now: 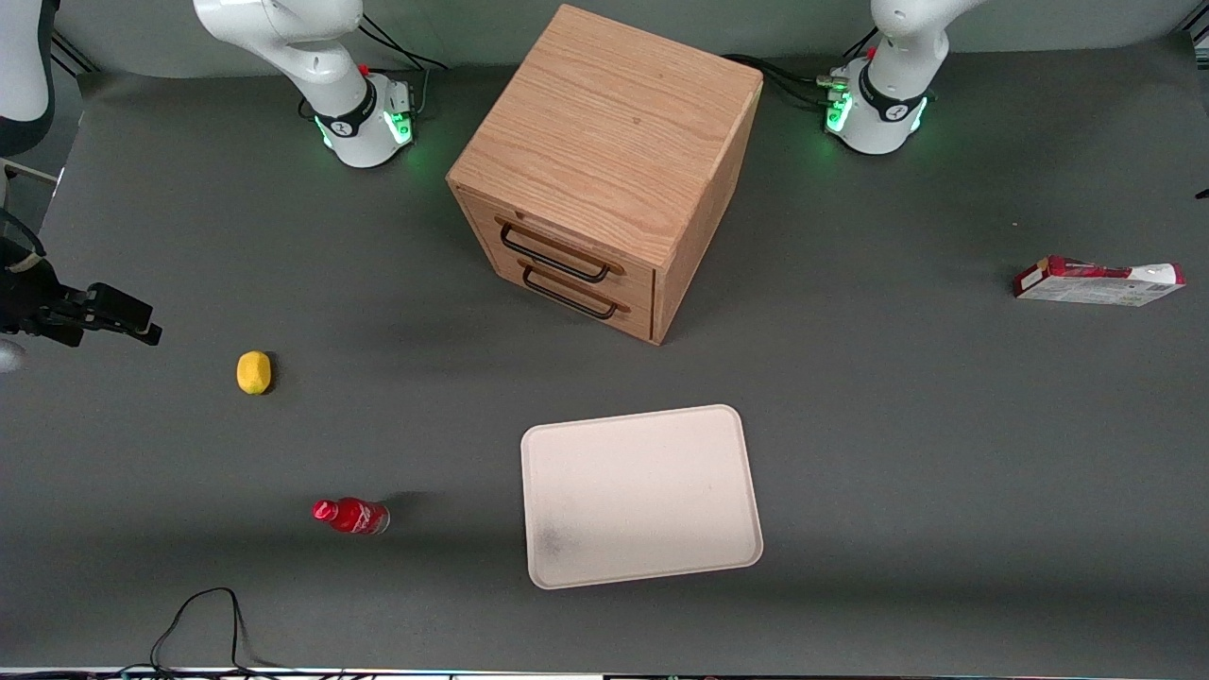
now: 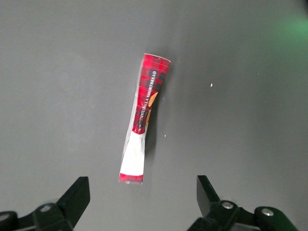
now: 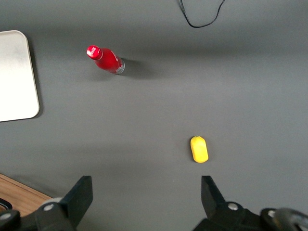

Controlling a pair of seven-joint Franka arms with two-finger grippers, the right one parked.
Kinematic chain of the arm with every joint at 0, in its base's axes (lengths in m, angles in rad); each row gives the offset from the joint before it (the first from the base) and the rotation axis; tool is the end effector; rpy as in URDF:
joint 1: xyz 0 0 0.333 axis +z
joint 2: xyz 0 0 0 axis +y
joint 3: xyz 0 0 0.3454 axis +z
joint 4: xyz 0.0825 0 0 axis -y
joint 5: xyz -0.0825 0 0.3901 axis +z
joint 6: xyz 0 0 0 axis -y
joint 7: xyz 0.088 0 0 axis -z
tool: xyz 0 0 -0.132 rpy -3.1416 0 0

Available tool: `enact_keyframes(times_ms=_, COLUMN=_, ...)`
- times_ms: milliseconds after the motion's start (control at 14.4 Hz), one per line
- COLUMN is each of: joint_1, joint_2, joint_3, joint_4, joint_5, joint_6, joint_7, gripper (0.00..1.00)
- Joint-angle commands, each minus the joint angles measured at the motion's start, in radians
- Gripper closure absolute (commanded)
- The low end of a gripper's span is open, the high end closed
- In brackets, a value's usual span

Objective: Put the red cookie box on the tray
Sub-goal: 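Close the left gripper on the end of the red shortbread box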

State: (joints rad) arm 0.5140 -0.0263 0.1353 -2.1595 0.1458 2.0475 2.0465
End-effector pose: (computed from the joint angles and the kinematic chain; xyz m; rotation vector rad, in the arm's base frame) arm 0.4107 0.3260 0.4037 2.2833 -2.0639 -0.2142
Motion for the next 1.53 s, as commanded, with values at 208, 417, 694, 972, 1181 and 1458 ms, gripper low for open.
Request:
enact_keyframes(times_ms=208, joint_1=0.023, joint_2=-0.008, joint_3=-0.003, joint_4=-0.163, joint_5=0.005, joint_6=0.193, joint_7=0.127, gripper=0.02)
enact_keyframes(times_ms=417, joint_1=0.047, joint_2=0.04, joint_3=-0.003, joint_4=-0.201, joint_5=0.0, joint_6=0.288, joint_7=0.159, gripper=0.02)
enact_keyframes(times_ms=694, joint_1=0.069, joint_2=0.092, joint_3=-0.003, joint_4=-0.244, joint_5=-0.003, joint_6=0.391, joint_7=0.165, gripper=0.03)
enact_keyframes(times_ms=972, joint_1=0.07, joint_2=0.147, joint_3=-0.005, joint_4=-0.25, joint_5=-0.021, joint_6=0.46, joint_7=0.165, gripper=0.06)
enact_keyframes(times_ms=1181, joint_1=0.069, joint_2=0.184, joint_3=-0.006, joint_4=-0.252, joint_5=-0.029, joint_6=0.505, joint_7=0.165, gripper=0.08)
enact_keyframes(times_ms=1458, joint_1=0.069, joint_2=0.207, joint_3=-0.01, joint_4=-0.25, joint_5=-0.031, joint_6=0.531, joint_7=0.165, gripper=0.21)
